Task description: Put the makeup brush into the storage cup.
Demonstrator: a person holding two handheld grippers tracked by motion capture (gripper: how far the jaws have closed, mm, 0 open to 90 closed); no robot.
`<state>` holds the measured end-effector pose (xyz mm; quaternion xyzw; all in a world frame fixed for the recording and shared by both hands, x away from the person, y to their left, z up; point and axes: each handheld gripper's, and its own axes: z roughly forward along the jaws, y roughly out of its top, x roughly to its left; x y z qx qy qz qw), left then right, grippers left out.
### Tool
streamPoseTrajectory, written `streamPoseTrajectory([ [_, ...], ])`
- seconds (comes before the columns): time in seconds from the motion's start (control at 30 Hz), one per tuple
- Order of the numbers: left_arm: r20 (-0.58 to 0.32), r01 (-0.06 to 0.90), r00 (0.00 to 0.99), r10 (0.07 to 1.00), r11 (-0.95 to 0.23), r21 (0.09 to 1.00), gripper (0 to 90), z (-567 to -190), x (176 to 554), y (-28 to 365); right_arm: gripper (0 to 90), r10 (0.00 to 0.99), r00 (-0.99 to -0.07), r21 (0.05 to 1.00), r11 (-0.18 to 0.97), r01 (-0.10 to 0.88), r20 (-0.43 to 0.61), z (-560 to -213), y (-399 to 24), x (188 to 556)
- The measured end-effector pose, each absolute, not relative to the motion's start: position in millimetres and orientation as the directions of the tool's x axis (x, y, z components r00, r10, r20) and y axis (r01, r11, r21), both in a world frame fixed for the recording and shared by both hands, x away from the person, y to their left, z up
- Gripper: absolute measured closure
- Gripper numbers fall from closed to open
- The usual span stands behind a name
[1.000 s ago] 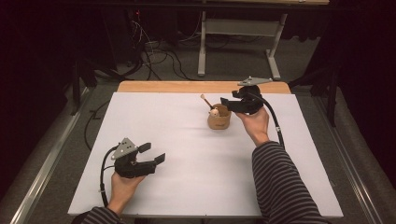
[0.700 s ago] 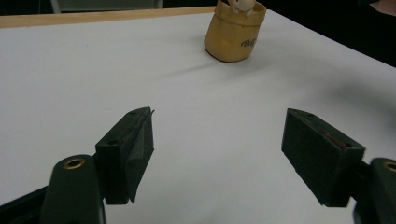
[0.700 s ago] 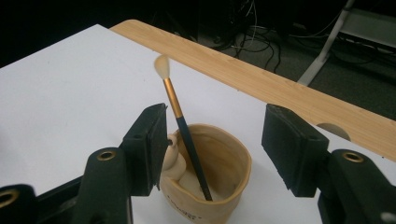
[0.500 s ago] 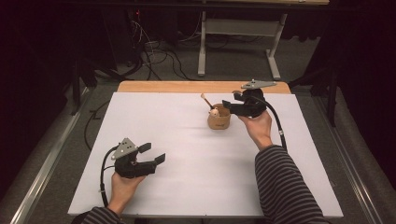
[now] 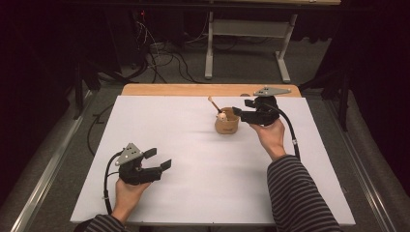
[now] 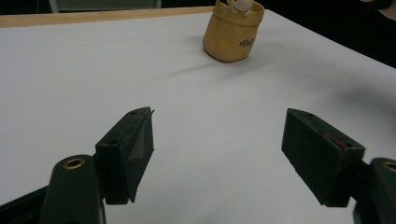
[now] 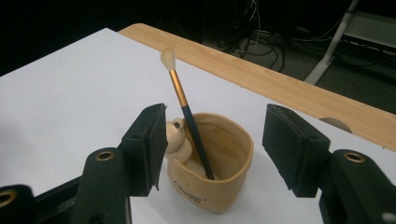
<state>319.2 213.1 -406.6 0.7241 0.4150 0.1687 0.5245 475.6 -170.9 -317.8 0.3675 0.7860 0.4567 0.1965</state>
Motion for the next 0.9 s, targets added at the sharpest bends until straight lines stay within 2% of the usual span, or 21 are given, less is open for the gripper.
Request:
streamPoseTrajectory([
  [0.9, -0.188, 0.425, 0.602, 0.776, -0.112, 0.898, 25.9, -407, 320, 212, 40.3, 0.722, -0.691, 0.881, 0.305, 0.363, 0.035, -314, -186, 446],
])
